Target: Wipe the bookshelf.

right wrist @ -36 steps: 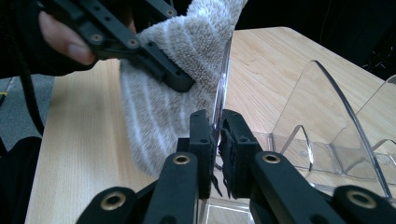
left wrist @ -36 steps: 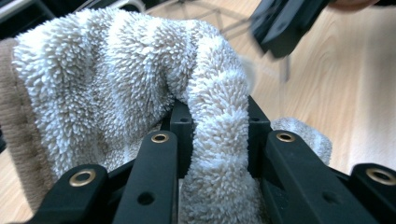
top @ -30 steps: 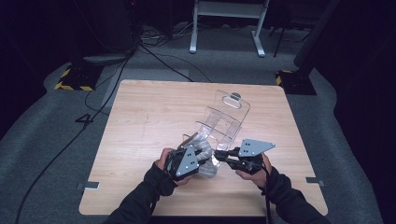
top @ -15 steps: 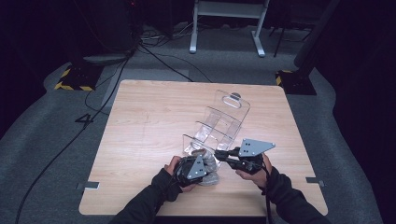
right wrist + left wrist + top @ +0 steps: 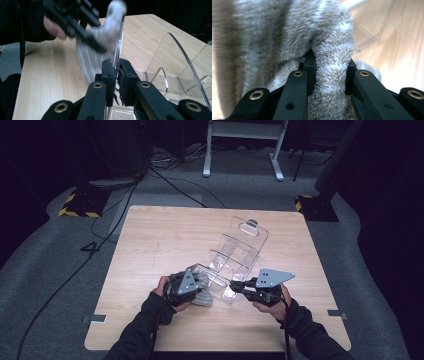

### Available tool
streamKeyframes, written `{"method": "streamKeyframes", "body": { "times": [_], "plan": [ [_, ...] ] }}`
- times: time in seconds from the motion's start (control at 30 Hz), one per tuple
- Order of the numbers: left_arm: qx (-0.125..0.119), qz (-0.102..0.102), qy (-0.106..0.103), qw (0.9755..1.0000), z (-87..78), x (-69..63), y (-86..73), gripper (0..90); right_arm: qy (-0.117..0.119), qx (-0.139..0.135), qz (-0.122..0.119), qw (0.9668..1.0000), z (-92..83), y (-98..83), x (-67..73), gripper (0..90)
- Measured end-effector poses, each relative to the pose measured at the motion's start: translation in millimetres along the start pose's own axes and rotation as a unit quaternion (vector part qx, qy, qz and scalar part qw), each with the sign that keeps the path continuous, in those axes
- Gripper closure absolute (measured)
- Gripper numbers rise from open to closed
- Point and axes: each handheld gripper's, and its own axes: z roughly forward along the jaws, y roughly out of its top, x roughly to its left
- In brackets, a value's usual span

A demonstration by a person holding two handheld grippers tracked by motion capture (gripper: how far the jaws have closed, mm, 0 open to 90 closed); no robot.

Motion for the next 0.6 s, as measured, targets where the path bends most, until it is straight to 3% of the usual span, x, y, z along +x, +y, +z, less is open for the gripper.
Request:
{"method": "streamKeyframes", "body": {
  "times": [0.1,0.17,0.23,0.27,0.37,0.5,0.6],
  "plan": [
    [-0.039,-0.011,0.009,0.9991,-12.5,1.9,7.6,73.7,-0.001,-0.001,0.001,1.0,0.2,-0.1,0.3,84.0],
    [-0.071,-0.011,0.005,0.9974,-16.5,-6.6,17.6,73.7,-0.001,-0.001,0.001,1.0,0.3,-0.1,0.4,84.0],
    [-0.075,-0.006,0.003,0.9972,-16.0,-10.0,20.1,73.7,-0.002,0.0,0.002,1.0,0.3,0.0,0.4,83.9],
    [-0.083,0.009,-0.011,0.9964,-10.8,-21.7,26.6,73.7,-0.002,0.0,0.002,1.0,0.4,0.0,0.3,83.9],
    [-0.085,0.027,-0.031,0.9955,-1.4,-35.8,31.8,73.8,-0.001,-0.001,0.005,1.0,0.5,-0.1,0.1,83.8],
    [-0.09,0.026,-0.056,0.994,10.5,-49.8,31.9,73.8,-0.002,-0.001,0.004,1.0,0.5,-0.2,0.2,83.8],
    [-0.093,0.025,-0.061,0.9935,15.7,-55.5,30.8,73.6,-0.002,-0.001,0.004,1.0,0.5,-0.2,0.1,83.9]
  ]
}}
